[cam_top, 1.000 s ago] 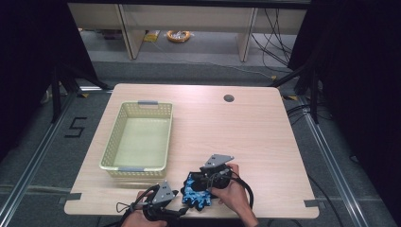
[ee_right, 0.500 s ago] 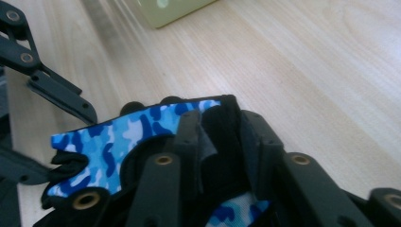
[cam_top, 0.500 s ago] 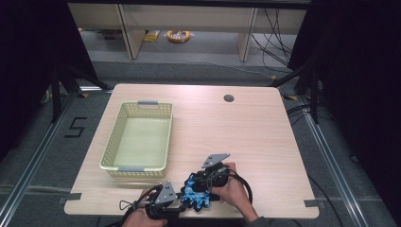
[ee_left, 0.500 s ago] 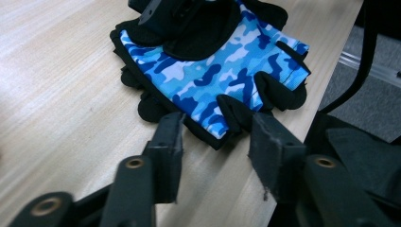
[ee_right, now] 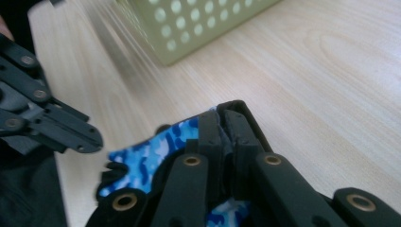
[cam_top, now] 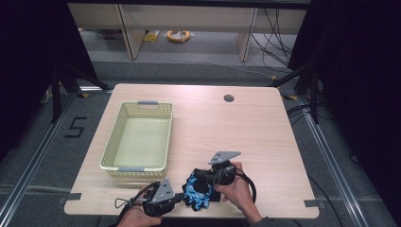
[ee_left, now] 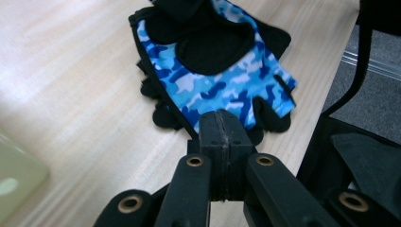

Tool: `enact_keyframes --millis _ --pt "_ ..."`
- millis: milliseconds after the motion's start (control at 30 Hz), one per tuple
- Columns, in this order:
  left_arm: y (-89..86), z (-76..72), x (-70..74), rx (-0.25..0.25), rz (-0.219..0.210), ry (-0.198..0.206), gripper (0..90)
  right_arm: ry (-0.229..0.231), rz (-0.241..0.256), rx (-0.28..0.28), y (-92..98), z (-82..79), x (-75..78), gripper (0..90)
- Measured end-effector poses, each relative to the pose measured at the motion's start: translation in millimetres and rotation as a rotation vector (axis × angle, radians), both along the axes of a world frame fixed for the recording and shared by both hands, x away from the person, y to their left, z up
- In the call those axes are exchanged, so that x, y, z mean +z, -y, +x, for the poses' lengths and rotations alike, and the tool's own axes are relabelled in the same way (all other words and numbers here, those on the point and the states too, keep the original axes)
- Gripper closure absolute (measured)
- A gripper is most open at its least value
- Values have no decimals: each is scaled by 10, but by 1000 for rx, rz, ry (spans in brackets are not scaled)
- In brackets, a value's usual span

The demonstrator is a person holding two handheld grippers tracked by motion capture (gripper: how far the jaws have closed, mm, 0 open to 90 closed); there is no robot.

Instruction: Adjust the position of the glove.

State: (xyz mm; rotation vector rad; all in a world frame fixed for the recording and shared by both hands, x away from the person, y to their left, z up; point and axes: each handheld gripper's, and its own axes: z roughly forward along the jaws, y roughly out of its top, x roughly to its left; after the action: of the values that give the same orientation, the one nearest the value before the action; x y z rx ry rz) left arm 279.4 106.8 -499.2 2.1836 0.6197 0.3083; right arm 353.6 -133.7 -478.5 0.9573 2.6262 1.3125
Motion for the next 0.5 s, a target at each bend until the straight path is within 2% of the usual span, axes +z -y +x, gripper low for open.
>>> enact_keyframes --millis 33,67,100,133,167,200,233,267,300,333,367,400,433,467,500 --pt "0 0 0 0 0 0 891 0 0 0 0 0 0 866" --pt "5 2 -10 9 -16 -14 891 -12 54 -15 43 -33 38 866" --pt "5 2 -10 9 -16 -14 876 -12 54 -15 43 -33 38 866" --pt "1 17 -38 -1 -9 -35 836 -12 51 -29 77 -60 62 867" --pt "1 17 -38 -1 -9 -35 772 3 53 -28 89 -53 47 867" --pt "6 30 -71 16 -5 -44 714 -19 57 -38 94 -65 42 867" --pt "6 30 -71 16 -5 -44 681 -19 57 -38 94 -65 42 867" --pt "1 41 -81 11 23 -34 653 -19 70 -38 99 -46 5 867" --pt "12 42 -95 8 22 -29 653 -19 70 -38 99 -46 5 867" --pt "31 40 -123 7 30 -48 621 -35 61 -36 105 -33 -12 867" --pt "31 40 -123 7 30 -48 601 -34 66 -28 113 -14 -29 867" --pt "50 62 -139 10 57 -17 588 -64 94 -38 106 -18 -48 867" --pt "50 62 -139 10 57 -17 586 -64 94 -38 106 -18 -48 867" --pt "85 79 -156 10 54 -27 581 -47 73 -33 139 25 -91 866" --pt "102 85 -159 7 60 -26 586 -56 57 -43 150 34 -112 866"
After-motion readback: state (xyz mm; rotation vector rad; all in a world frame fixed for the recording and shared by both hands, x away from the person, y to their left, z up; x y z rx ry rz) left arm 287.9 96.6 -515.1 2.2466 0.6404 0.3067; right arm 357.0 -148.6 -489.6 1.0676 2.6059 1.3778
